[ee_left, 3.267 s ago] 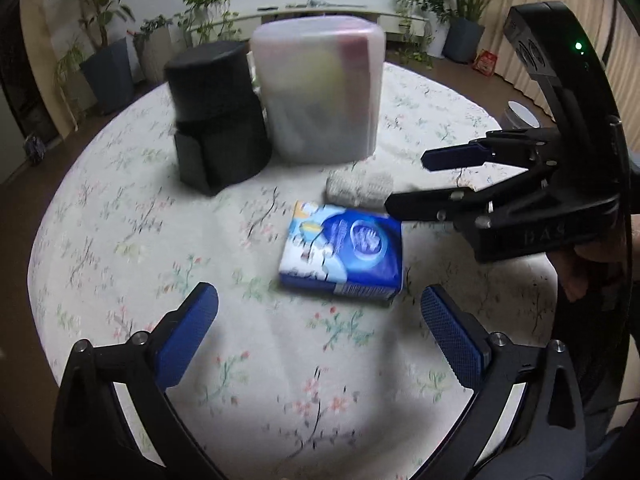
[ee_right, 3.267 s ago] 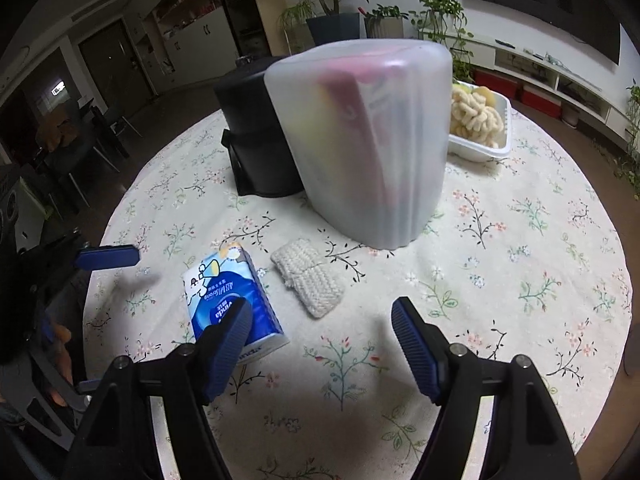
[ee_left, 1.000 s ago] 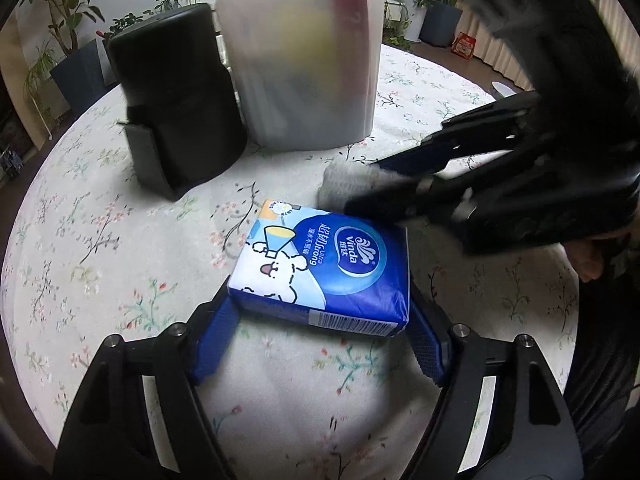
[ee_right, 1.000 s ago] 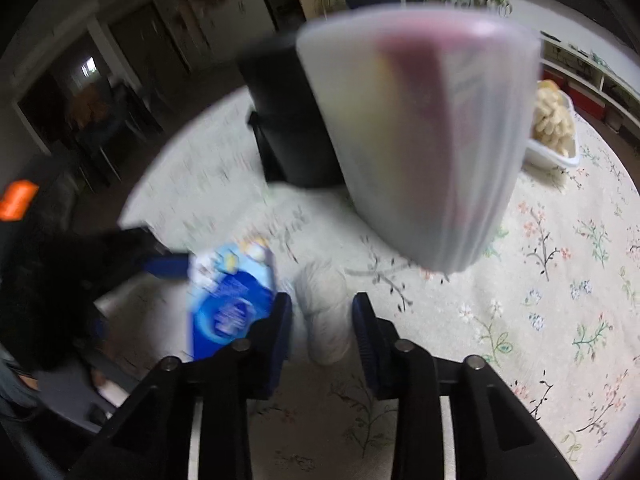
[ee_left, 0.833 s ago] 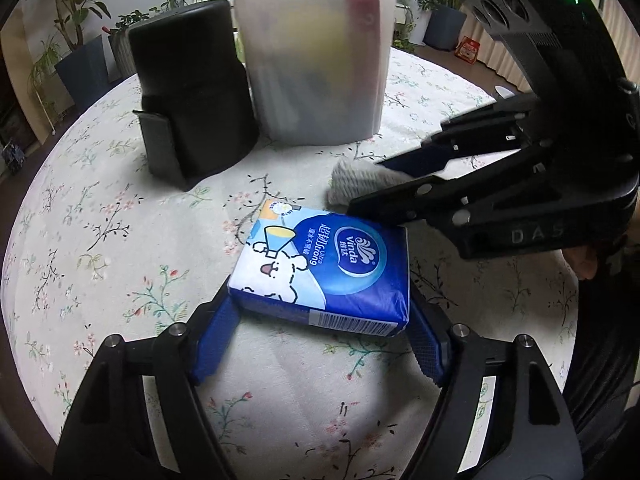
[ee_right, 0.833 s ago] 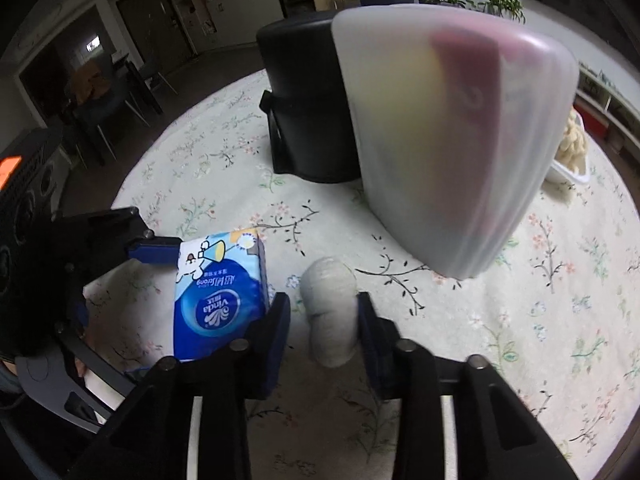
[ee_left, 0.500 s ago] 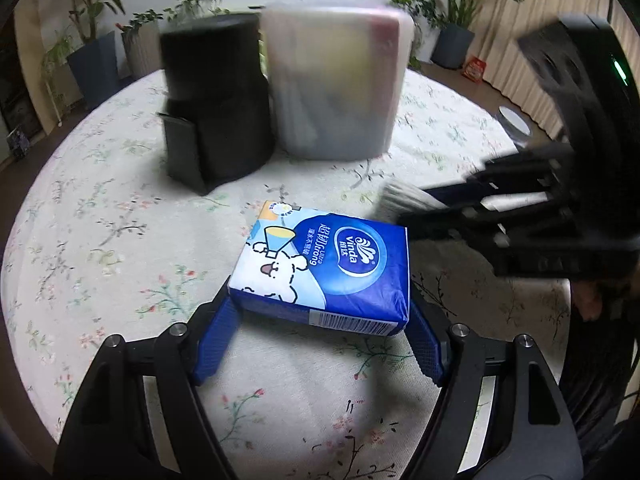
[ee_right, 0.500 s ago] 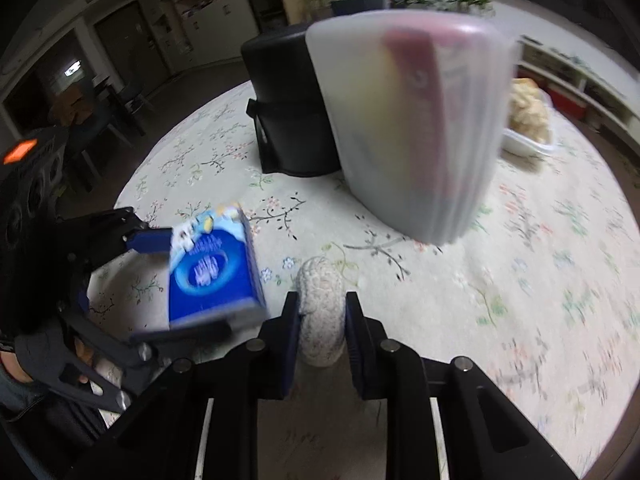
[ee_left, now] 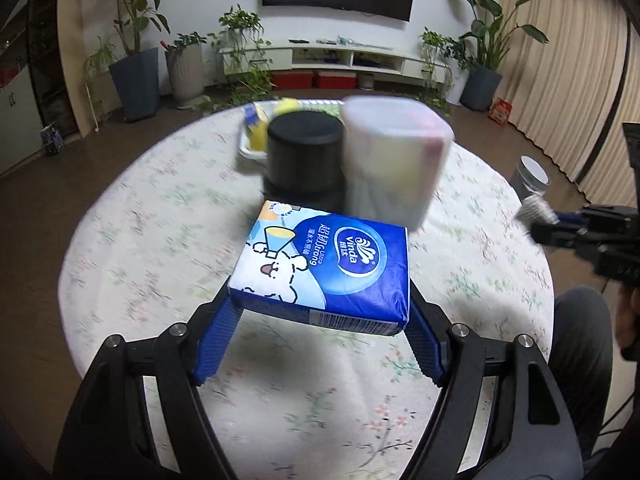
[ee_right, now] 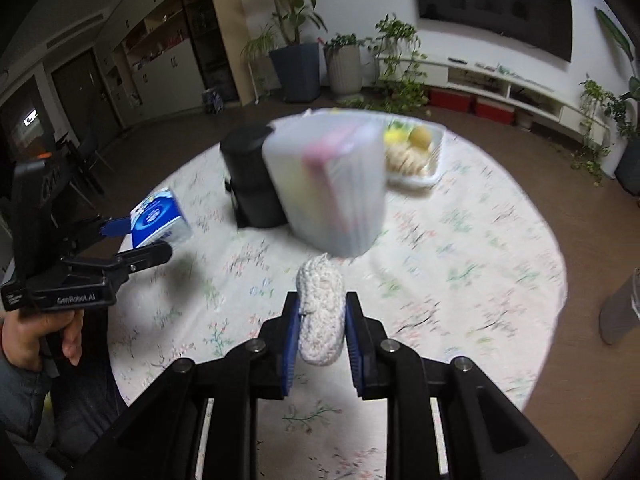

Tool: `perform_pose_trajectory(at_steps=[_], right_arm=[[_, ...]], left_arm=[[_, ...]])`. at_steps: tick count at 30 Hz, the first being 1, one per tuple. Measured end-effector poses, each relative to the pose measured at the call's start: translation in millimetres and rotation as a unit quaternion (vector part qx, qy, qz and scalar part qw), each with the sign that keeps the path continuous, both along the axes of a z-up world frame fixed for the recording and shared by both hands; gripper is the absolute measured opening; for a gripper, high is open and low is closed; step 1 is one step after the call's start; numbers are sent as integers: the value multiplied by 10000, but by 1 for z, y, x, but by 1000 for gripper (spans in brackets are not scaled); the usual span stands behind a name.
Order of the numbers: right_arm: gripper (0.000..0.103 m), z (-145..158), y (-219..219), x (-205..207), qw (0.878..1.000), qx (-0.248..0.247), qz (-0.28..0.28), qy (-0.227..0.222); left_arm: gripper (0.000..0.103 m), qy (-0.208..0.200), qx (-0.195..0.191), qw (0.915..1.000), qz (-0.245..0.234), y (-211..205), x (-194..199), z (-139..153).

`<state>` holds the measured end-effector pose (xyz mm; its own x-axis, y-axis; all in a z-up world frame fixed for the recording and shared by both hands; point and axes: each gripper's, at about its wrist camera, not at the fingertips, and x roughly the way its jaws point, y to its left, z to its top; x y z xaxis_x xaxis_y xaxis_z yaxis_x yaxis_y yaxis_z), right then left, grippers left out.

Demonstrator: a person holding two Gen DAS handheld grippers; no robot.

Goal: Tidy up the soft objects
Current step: 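Lift and carry the tissue pack and knitted sock over the white tray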

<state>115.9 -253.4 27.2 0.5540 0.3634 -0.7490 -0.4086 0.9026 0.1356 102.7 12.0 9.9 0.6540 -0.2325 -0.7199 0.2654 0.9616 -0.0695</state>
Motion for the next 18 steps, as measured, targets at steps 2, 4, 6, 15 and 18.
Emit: perform_pose_trajectory(at_steps=[2, 4, 6, 15, 18], right_arm=[[24, 14, -8, 3, 9999, -4, -58, -95], [24, 27, -14, 8, 9998, -13, -78, -207], [24, 37, -18, 13, 9993, -122, -98, -326], [24, 79, -28, 79, 9974, -406, -15, -601], [24, 88, -27, 115, 9973, -469, 39, -561]], left_arm=[[74, -52, 29, 10000, 42, 8, 5, 8], [74, -142, 109, 9998, 87, 13, 16, 19], [74, -207, 143, 9996, 103, 21, 27, 31], [74, -316, 530, 9981, -76, 31, 115, 80], [74, -287, 590, 9977, -165, 28, 151, 87]])
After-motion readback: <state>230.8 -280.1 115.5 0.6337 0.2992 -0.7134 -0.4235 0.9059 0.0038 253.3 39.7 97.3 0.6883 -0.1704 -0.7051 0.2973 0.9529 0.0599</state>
